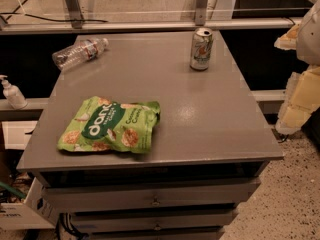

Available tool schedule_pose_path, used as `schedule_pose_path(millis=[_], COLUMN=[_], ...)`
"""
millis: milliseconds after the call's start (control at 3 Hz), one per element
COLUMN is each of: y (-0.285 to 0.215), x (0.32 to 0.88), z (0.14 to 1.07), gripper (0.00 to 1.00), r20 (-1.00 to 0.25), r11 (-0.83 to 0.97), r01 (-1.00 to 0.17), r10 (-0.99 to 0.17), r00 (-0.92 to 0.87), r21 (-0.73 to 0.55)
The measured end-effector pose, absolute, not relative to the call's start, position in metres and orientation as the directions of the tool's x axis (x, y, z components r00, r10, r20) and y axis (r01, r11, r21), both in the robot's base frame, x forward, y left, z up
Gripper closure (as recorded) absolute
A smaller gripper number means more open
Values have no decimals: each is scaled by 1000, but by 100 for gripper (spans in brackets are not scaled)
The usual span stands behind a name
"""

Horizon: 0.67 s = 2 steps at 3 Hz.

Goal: Move 7up can near green rice chip bag

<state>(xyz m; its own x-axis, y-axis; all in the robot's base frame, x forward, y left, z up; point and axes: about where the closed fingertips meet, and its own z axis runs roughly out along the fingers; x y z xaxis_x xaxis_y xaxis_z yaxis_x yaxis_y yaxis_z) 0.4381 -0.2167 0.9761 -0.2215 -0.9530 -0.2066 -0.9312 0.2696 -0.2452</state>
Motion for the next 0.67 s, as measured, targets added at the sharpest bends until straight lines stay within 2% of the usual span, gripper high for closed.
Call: schedule_pose_path(millis=[667], y=[-215], x=[435], z=[977], gripper=[0], r20=[-227], r11=[259], r01=[-934], r10=[-952], r00=[-204], r21=[-246])
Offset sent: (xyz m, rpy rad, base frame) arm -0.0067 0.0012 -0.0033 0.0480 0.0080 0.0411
